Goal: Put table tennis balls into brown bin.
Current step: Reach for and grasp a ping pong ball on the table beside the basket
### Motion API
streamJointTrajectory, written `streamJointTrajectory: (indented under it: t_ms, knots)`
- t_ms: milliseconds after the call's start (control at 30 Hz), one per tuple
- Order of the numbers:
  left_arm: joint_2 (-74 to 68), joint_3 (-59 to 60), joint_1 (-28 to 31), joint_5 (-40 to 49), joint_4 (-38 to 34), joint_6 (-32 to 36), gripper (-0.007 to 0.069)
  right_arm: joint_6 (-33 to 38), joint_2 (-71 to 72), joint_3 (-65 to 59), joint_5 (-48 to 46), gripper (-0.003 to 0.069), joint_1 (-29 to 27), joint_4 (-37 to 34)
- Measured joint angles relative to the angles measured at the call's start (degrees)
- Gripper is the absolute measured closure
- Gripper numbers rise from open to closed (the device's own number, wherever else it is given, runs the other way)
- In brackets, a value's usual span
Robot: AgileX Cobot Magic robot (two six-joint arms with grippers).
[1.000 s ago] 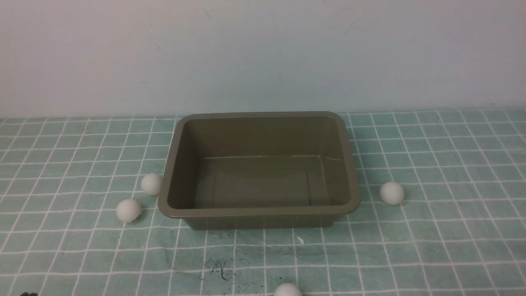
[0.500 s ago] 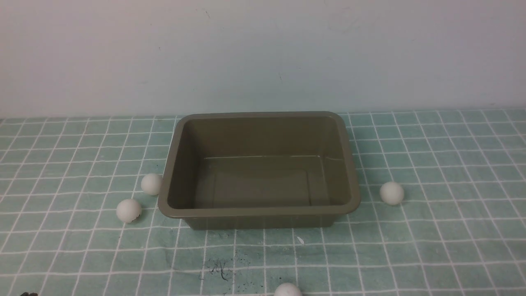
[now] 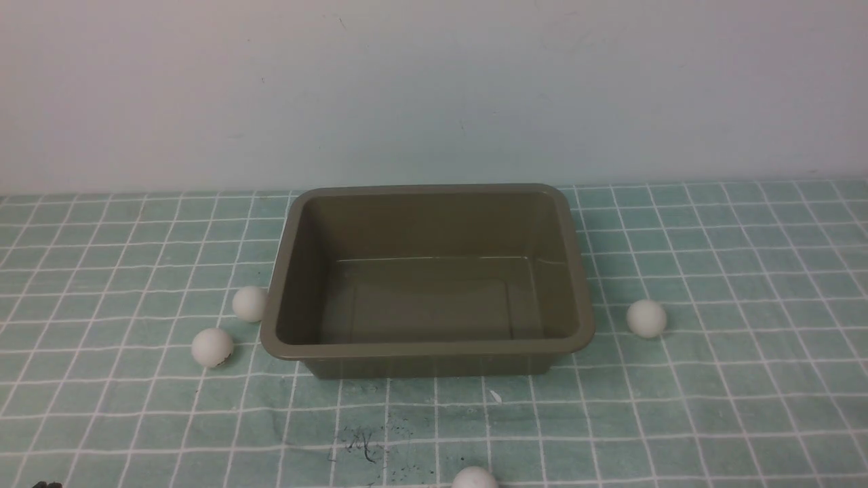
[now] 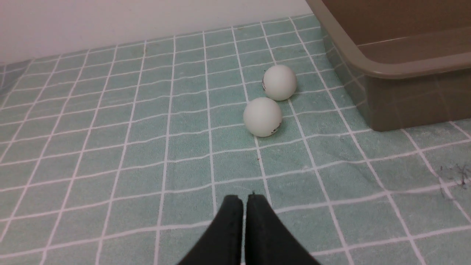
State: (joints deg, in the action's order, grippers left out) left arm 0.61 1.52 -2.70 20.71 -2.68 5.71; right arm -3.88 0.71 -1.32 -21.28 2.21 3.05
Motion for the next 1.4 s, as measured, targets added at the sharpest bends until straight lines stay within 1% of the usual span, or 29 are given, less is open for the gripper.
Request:
streamJointTrajectory:
  t_ms: [67,100,133,167,200,267,433,467,533,600,633,767,833,900,933,967,1000,1033,1067,1100,1133,1167,1200,1233,1267,1300,1333,1400]
  knots:
    - [0.00,0.14,0.00,-2.11,-2.30,-2.26,0.0629,0.00,0.00,0.00,0.00,0.0673,0.00,0.00]
    - [0.00,0.14,0.00,-4.59,-6.32,-4.94,0.0629,0.00,0.00,0.00,0.00,0.0673,0.00,0.00]
    - [0.00,0.18,0.00,-6.77,-8.81,-7.20,0.0629,0.00,0.00,0.00,0.00,0.0673,0.00,0.00]
    - [0.00,0.18,0.00,-6.77,-9.41,-7.20,0.0629,0.00,0.00,0.00,0.00,0.0673,0.00,0.00]
    - [0.00,0.18,0.00,-11.62,-14.72,-10.17,0.0629,0.00,0.00,0.00,0.00,0.0673,0.00,0.00]
    - [0.00,0.18,0.00,-16.27,-18.43,-11.28,0.0629,0.00,0.00,0.00,0.00,0.0673,0.00,0.00]
    - [0.00,0.18,0.00,-32.90,-27.03,-11.86,0.0629,0.00,0.00,0.00,0.00,0.0673,0.00,0.00]
    - [0.00,0.18,0.00,-34.94,-27.80,-11.72,0.0629,0.00,0.00,0.00,0.00,0.0673,0.00,0.00]
    - [0.00,0.18,0.00,-42.10,-28.46,-10.60,0.0629,0.00,0.00,0.00,0.00,0.0673,0.00,0.07]
    - [0.00,0.18,0.00,-44.73,-28.21,-9.44,0.0629,0.00,0.00,0.00,0.00,0.0673,0.00,0.25]
    - [0.00,0.18,0.00,-47.46,-27.13,-7.76,0.0629,0.00,0.00,0.00,0.00,0.0673,0.00,0.42]
    - [0.00,-0.01,0.00,-49.63,-25.56,-7.14,0.0629,-0.04,0.00,0.00,0.12,0.0673,0.00,0.23]
    - [0.00,-1.83,0.00,-48.72,-25.56,-7.20,0.0629,-0.96,0.00,-0.21,2.45,0.0673,0.00,-2.47]
    - [0.00,-5.05,0.00,-45.84,-25.56,-7.04,0.0629,-2.96,0.00,-0.27,5.41,0.0673,0.00,-6.20]
    - [-1.07,-10.36,0.00,-40.12,-25.49,-6.51,0.0629,-5.69,0.00,-0.27,10.61,0.0673,0.00,-12.35]
    - [-1.96,-12.48,0.00,-36.06,-25.45,-6.03,0.0629,-7.11,0.00,-0.27,12.21,0.0673,0.00,-15.30]
    - [-4.59,-16.97,0.00,-28.88,-25.26,-5.24,0.0629,-8.77,0.00,-0.27,15.08,0.0673,0.00,-18.84]
    - [-6.94,-20.07,0.00,-23.66,-25.03,-4.77,0.0629,-10.02,0.00,-0.27,16.69,0.0673,0.00,-22.07]
    - [-8.96,-21.60,0.00,-20.71,-24.97,-4.47,0.0629,-10.23,0.00,-0.27,17.41,0.0673,0.00,-22.65]
    - [-14.49,-26.85,0.00,-11.41,-24.22,-3.38,0.0629,-11.06,0.00,-0.27,19.89,0.0673,0.00,-26.59]
    - [-18.93,-30.46,0.00,-4.61,-23.60,-2.44,0.0629,-11.22,0.00,-0.27,21.28,0.0673,0.00,-28.28]
    - [-24.52,-35.16,0.00,4.91,-22.97,-1.15,0.0629,-11.34,0.00,-0.27,22.28,0.0673,0.00,-29.56]
    - [-28.30,-36.98,0.00,8.84,-22.51,-0.58,0.0629,-11.45,0.00,-0.27,22.70,0.0673,0.00,-30.02]
    - [-32.94,-39.73,0.00,14.82,-21.95,0.33,0.0629,-11.53,0.00,-0.27,23.40,0.0673,0.00,-30.54]
    - [-32.94,-40.22,0.00,15.94,-21.95,0.50,0.0629,-11.60,0.00,-0.27,23.40,0.0673,0.00,-30.66]
    - [-40.17,-43.59,0.00,23.24,-20.78,1.82,0.0629,-11.71,0.00,-0.27,24.11,0.0673,0.00,-30.91]
    - [-44.54,-45.16,0.00,26.42,-20.00,2.56,0.0629,-11.71,0.00,-0.27,24.60,0.0673,0.00,-30.96]
    - [-54.32,-47.46,0.00,29.98,-17.64,3.69,0.0629,-11.77,0.00,-0.27,24.31,0.0673,0.00,-30.90]
